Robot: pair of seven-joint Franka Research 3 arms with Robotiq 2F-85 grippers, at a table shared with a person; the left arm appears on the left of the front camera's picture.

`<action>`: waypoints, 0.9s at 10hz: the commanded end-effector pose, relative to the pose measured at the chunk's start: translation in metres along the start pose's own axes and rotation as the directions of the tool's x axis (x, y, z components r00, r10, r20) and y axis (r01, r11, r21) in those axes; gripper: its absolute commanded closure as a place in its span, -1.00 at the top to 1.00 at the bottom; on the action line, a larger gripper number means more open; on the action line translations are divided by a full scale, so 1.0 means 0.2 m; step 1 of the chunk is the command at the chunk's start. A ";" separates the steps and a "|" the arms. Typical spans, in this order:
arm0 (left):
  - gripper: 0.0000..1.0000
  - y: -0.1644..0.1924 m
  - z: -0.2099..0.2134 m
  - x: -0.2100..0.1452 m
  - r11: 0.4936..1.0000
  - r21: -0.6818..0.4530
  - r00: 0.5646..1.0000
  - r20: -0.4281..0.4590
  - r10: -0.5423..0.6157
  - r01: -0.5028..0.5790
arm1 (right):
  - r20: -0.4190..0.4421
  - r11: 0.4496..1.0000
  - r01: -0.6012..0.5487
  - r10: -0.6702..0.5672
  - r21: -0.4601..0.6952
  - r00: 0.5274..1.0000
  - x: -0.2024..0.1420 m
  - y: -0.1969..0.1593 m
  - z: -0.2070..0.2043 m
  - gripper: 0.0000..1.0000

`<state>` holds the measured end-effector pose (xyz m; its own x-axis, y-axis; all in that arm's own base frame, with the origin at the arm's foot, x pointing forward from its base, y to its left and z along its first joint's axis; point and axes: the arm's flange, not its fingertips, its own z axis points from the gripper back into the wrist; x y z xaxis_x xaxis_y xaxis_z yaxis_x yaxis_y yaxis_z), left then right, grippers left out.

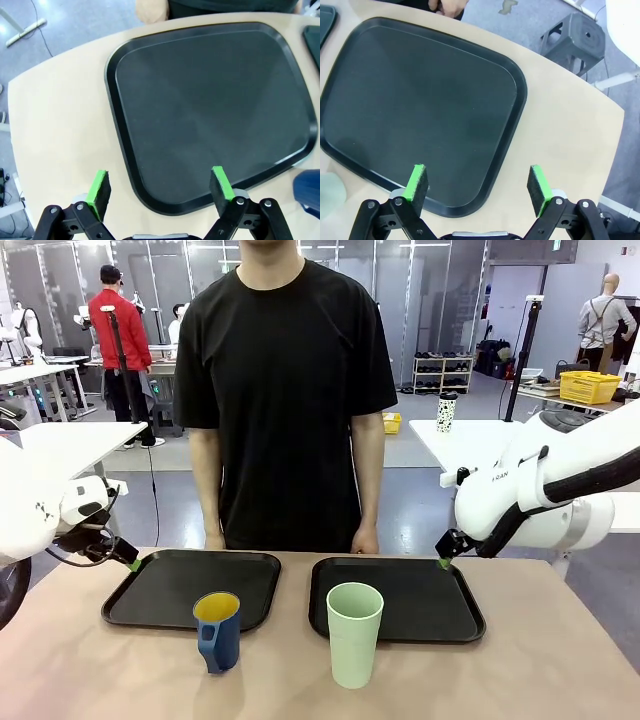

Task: Sort and store the cups by type.
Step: Pick up the Reusable plastic cup.

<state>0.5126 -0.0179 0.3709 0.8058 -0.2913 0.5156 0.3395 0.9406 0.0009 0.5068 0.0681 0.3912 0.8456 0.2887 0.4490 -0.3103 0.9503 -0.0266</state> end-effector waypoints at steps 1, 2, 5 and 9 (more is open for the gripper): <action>1.00 -0.01 0.03 0.00 1.000 -0.003 1.000 0.014 -0.004 0.004 | 0.006 1.000 -0.003 0.003 0.000 1.000 -0.01 0.01 0.00 1.00; 1.00 -0.01 0.03 0.00 1.000 -0.003 1.000 0.014 -0.004 0.004 | 0.006 1.000 -0.003 0.003 0.000 1.000 -0.01 0.01 0.00 1.00; 1.00 -0.01 0.03 0.00 1.000 -0.003 1.000 0.014 -0.004 0.004 | 0.006 1.000 -0.003 0.003 0.000 1.000 -0.01 0.01 0.00 1.00; 1.00 -0.01 0.03 0.00 1.000 -0.003 1.000 0.014 -0.004 0.004 | 0.006 1.000 -0.003 0.003 0.000 1.000 -0.01 0.01 0.00 1.00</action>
<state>0.5120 -0.0178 0.3737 0.8027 -0.2902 0.5210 0.3402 0.9404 -0.0003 0.5062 0.0713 0.3909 0.8440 0.2946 0.4482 -0.3163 0.9482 -0.0277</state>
